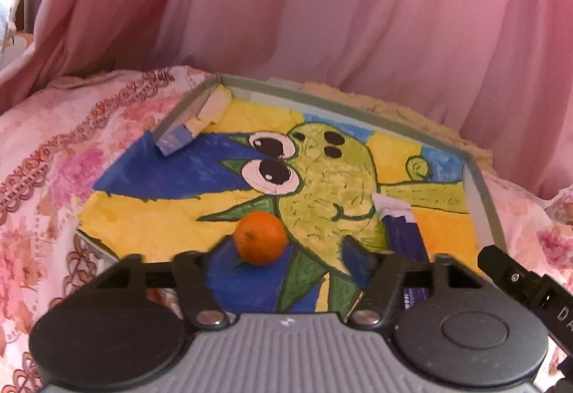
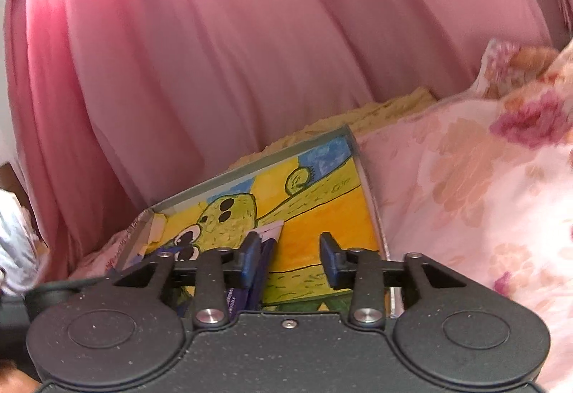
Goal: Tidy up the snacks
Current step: 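Carry the blue pack and mandarin into the grey tray and open both tools, then withdraw both tools from the tray back toward the snack pile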
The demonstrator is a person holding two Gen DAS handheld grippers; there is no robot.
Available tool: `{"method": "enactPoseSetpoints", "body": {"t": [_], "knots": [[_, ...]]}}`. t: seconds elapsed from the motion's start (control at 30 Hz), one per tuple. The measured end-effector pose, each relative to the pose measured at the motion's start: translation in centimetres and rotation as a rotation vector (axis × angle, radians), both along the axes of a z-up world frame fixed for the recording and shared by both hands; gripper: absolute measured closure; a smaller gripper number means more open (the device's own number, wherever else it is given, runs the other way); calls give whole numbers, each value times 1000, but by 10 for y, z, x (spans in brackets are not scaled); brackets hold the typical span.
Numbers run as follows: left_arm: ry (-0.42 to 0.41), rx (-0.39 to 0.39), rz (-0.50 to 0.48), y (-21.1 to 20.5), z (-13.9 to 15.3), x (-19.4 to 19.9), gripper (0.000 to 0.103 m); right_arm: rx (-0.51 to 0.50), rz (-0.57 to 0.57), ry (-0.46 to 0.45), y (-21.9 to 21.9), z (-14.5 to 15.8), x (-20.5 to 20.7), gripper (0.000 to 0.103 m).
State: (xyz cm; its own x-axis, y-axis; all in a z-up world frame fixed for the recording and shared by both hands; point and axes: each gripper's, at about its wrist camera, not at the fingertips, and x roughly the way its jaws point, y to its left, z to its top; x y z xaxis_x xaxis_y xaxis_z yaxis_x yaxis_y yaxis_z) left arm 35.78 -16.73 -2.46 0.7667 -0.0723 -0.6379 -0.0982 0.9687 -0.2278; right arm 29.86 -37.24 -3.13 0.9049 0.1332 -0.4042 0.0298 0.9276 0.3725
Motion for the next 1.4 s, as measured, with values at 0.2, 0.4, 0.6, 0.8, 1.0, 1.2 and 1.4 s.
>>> {"method": "enactPoseSetpoints", "body": {"t": [0.2, 0.4, 0.6, 0.8, 1.0, 1.2, 1.4], "knots": [[-53, 39, 9, 3, 15, -25, 7, -50, -16, -35, 4, 18, -28, 33], [-94, 56, 23, 17, 31, -55, 1, -76, -38, -84, 13, 36, -66, 14], [-154, 46, 11, 38, 43, -95, 1, -116, -64, -125, 37, 48, -112, 3], [-212, 65, -16, 63, 47, -134, 1, -136, -82, -158, 59, 54, -157, 1], [-258, 115, -66, 86, 46, -170, 1, -166, -90, -136, 79, 52, -192, 1], [-271, 147, -111, 97, 45, -201, 0, -220, -98, -106, 96, 45, -216, 1], [-221, 100, -105, 114, 38, -217, 0, -209, -91, -52, 107, 38, -231, 1]]}}
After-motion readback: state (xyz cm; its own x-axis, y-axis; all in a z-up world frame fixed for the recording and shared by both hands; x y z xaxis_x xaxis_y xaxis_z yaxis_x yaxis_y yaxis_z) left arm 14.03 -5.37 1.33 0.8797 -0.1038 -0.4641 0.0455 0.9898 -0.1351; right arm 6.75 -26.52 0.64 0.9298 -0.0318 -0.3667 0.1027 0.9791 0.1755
